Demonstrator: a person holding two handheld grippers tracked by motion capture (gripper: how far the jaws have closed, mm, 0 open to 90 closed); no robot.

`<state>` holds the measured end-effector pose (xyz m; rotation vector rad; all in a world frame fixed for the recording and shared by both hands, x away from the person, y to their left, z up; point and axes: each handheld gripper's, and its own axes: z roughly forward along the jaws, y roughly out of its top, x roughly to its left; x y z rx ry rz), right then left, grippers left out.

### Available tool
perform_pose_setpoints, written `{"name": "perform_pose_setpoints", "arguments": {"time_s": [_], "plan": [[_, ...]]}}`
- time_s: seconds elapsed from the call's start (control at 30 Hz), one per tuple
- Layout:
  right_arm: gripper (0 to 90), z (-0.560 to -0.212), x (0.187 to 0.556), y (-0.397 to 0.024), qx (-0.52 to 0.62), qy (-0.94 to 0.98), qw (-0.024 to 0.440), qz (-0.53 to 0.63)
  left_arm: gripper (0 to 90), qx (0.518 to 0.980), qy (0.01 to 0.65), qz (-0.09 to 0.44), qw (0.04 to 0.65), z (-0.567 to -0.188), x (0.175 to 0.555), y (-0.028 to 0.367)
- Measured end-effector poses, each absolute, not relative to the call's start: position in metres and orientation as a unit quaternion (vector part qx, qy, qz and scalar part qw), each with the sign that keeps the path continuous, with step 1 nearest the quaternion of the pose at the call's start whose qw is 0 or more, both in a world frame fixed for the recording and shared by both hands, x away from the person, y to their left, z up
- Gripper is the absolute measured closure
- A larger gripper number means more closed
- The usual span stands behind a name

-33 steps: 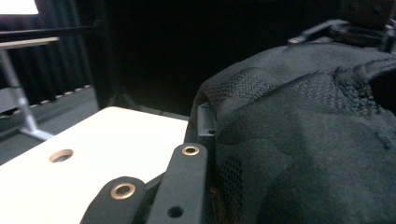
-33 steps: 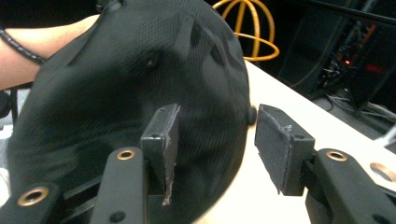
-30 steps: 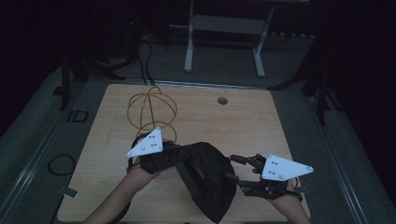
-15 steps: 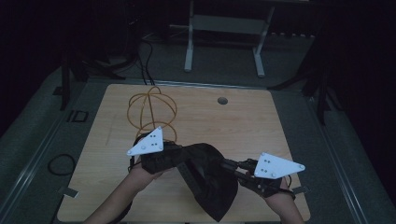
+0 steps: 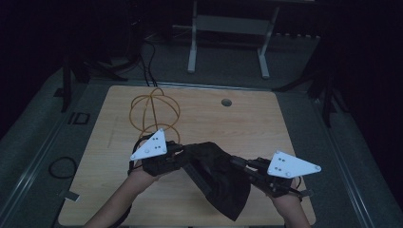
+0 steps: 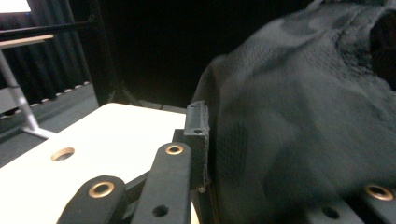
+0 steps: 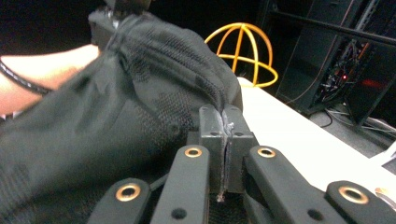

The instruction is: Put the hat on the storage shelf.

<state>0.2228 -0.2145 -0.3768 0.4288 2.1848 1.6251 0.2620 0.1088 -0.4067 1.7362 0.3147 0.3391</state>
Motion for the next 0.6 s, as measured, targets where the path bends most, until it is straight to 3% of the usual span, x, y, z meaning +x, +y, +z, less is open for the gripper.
{"name": "perform_pose_setpoints", "arguments": {"time_s": [0.37, 0.5, 0.6], "plan": [[89.2, -0.363, 0.233, -0.233, 0.185, 0.757, 0.224, 0.585, 69.7, 0.768, 0.172, 0.173, 0.592, -0.414, 0.257, 0.123], [89.2, -0.357, 0.239, -0.236, 0.196, 0.75, 0.235, 0.587, 60.6, 0.773, 0.187, 0.175, 0.581, -0.421, 0.254, 0.13], [89.2, -0.351, 0.247, -0.236, 0.205, 0.743, 0.241, 0.589, 46.5, 0.773, 0.203, 0.177, 0.574, -0.429, 0.251, 0.136]]}}
